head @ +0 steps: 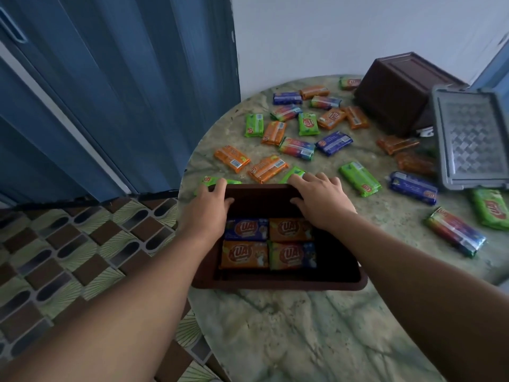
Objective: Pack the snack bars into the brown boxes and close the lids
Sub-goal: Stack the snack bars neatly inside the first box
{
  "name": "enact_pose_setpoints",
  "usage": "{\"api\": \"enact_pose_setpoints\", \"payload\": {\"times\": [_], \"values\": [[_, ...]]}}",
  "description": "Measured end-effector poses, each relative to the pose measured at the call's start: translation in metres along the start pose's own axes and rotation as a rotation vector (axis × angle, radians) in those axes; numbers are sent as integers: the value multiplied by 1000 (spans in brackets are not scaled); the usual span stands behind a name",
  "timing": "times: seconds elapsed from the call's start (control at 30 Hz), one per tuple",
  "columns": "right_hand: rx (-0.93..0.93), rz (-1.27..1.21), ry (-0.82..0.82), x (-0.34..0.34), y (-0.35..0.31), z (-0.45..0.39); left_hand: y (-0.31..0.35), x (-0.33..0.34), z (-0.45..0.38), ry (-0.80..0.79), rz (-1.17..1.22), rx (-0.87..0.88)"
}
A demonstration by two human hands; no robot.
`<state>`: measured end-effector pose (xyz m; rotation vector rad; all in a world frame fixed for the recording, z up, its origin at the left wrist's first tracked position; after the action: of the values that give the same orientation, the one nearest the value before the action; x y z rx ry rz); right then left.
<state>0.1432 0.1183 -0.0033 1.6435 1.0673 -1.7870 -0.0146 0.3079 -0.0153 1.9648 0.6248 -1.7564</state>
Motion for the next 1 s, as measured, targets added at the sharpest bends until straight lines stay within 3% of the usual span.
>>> {"api": "enact_pose_setpoints", "payload": {"times": [0.33,0.5,0.67,0.73,0.9,1.0], "values": [[20,34,-20,-4,-7,0,1,-3,2,36,-138,32],[93,-123,-61,-18,-8,-4,-3,-24,-21,-39,51,3],[185,-330,-84,-28,-4,-62,-6,-29,-106,-150,185,28],[170,-287,-163,-18,0,-89,-10,-18,-131,-218,150,66],[173,-121,-541,23,20,-121,-14,26,-156,-583,-78,212],[150,-36,-688,39,28,-124,-23,55,-154,-649,-172,264]]}}
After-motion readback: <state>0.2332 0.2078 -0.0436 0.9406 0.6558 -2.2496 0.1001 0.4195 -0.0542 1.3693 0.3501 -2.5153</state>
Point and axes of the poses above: each hand's wrist, its own z-axis away from the middle knuckle, its own x-axis out of the palm, y = z × x, the point moved 4 cm from there along -z, towards the middle knuckle, and after that the axes turned 6 degrees about -z, right-handed, at the moved point
